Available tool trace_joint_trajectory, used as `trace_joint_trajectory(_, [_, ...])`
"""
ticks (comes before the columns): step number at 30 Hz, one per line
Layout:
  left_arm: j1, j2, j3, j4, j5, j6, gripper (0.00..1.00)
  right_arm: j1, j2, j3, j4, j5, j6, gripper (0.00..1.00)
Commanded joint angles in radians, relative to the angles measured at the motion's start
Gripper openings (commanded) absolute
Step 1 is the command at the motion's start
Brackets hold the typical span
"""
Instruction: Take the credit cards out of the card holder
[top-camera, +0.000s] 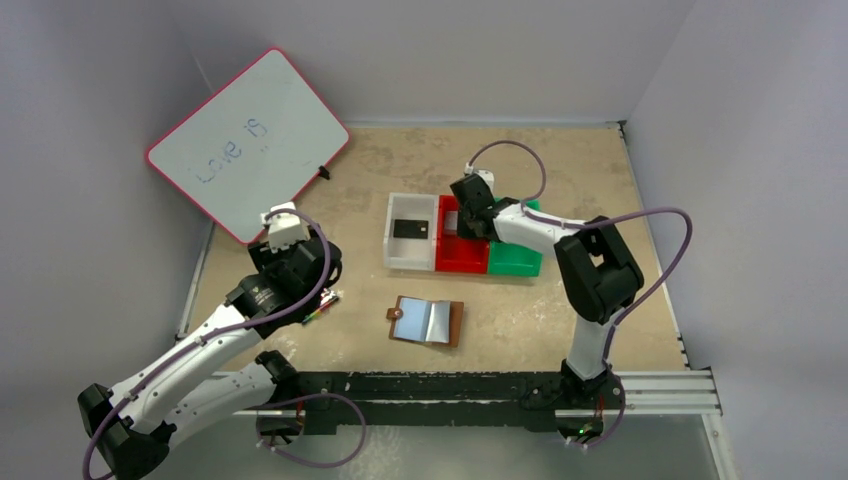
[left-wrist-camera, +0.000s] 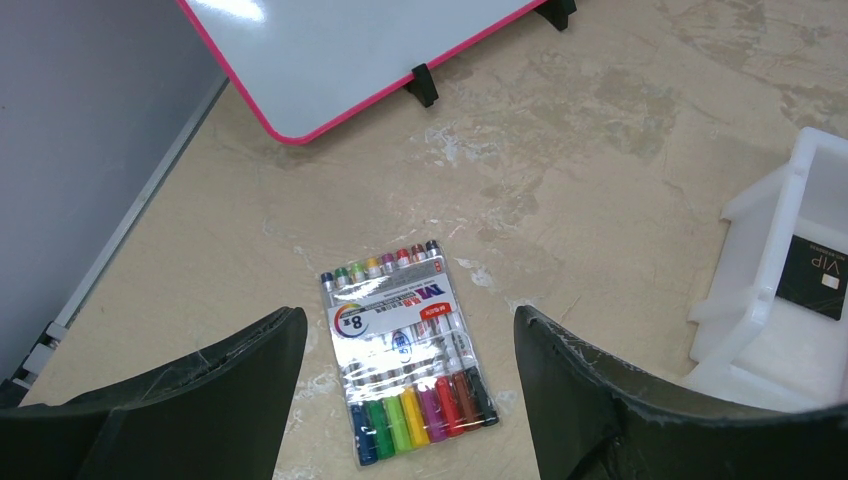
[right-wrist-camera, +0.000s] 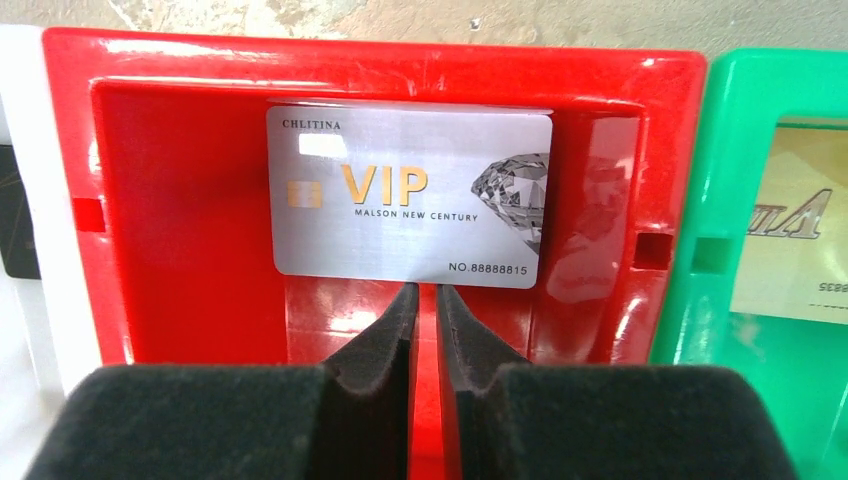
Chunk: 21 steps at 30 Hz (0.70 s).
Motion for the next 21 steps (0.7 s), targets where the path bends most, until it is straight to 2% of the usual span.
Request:
trace_joint_trajectory(1, [0.006, 0.002, 0.045, 0.007, -0.019, -0.008, 0.75, -0.014, -0.014, 0.049, 0.005, 0.043, -0.021, 0.14])
trace_joint_trajectory(7, [0.006, 0.005, 0.045, 0.008, -0.016, -0.009, 0.75, -0.014, -0.045, 0.035, 0.015, -0.018, -0.033, 0.16])
trace_joint_trajectory(13, [0.006, 0.015, 0.045, 0.011, -0.007, -0.003, 0.75, -0.013, -0.126, -0.006, 0.046, -0.085, -0.042, 0.29])
trace_joint_trajectory(21, [0.006, 0.047, 0.044, 0.019, 0.028, 0.005, 0.75, -0.011, -0.26, -0.081, 0.074, -0.193, -0.045, 0.34])
